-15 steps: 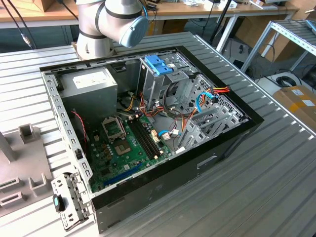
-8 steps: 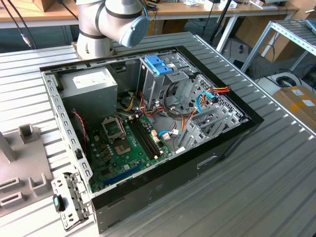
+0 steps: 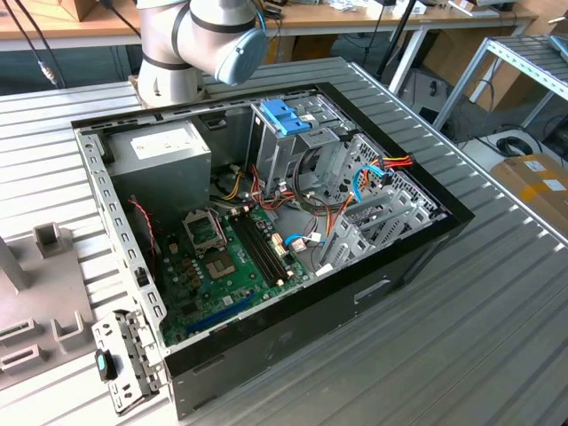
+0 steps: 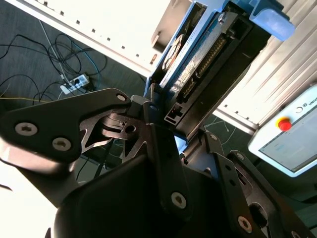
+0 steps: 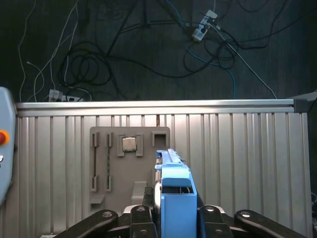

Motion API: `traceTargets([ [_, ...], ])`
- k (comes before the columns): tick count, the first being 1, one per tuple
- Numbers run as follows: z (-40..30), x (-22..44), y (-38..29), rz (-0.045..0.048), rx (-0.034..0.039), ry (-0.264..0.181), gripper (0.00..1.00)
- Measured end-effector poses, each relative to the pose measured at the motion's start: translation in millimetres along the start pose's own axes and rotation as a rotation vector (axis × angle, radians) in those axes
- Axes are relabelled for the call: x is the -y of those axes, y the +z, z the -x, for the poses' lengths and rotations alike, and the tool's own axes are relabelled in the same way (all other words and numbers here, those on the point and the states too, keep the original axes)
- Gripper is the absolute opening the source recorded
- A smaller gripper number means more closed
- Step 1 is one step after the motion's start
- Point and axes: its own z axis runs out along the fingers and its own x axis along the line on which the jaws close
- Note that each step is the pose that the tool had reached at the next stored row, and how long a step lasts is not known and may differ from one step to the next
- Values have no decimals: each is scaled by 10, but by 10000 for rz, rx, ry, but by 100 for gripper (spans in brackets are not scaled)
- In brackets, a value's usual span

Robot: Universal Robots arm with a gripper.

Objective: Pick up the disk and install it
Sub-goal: 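Pick up the disk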

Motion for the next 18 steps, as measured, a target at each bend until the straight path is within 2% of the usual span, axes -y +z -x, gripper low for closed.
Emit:
traceTargets([
  [4,1,25,-2,1,0,0,37],
  [5,3,137,-6,0,0,0,37],
  [6,4,181,-8,0,0,-1,37],
  [7,5,265,-12,0,0,0,37],
  [18,7,347,-15,0,0,0,37],
])
